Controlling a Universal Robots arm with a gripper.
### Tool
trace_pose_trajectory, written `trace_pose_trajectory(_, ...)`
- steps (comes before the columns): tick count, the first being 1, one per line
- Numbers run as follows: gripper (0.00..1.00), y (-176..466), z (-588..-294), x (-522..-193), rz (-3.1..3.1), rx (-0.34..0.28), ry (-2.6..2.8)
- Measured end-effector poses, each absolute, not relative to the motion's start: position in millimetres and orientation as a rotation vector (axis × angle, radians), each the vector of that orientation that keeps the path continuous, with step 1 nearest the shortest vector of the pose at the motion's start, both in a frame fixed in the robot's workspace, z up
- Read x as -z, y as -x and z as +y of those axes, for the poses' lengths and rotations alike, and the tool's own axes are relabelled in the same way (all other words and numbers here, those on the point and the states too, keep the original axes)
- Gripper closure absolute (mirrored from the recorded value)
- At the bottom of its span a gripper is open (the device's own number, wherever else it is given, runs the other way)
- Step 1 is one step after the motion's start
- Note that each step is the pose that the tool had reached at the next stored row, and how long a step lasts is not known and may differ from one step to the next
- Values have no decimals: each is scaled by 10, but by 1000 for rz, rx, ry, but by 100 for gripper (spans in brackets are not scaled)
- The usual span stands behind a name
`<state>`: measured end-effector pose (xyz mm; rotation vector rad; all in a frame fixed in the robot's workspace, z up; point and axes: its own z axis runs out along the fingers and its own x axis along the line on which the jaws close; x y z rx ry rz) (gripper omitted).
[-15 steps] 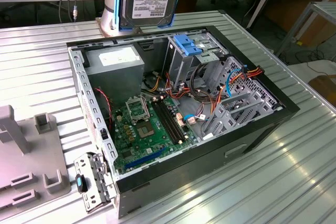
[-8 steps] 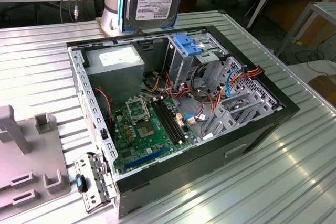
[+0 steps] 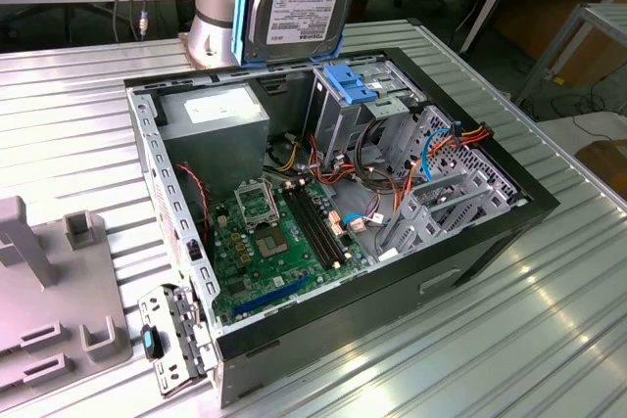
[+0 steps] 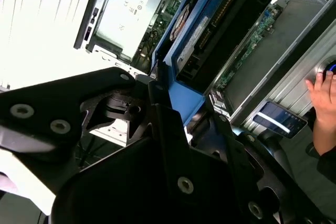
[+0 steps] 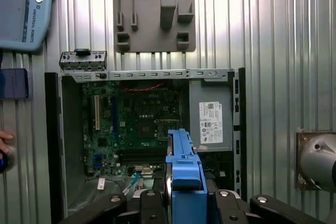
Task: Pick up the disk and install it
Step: 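Pick up the disk, then insert the disk into the insertion slot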
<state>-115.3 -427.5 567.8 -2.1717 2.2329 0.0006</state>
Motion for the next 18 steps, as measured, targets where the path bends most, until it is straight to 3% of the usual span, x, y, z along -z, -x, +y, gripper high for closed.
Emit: trace_pose_trajectory(18, 63, 1087, -4276, -5666, 2220, -2, 2184)
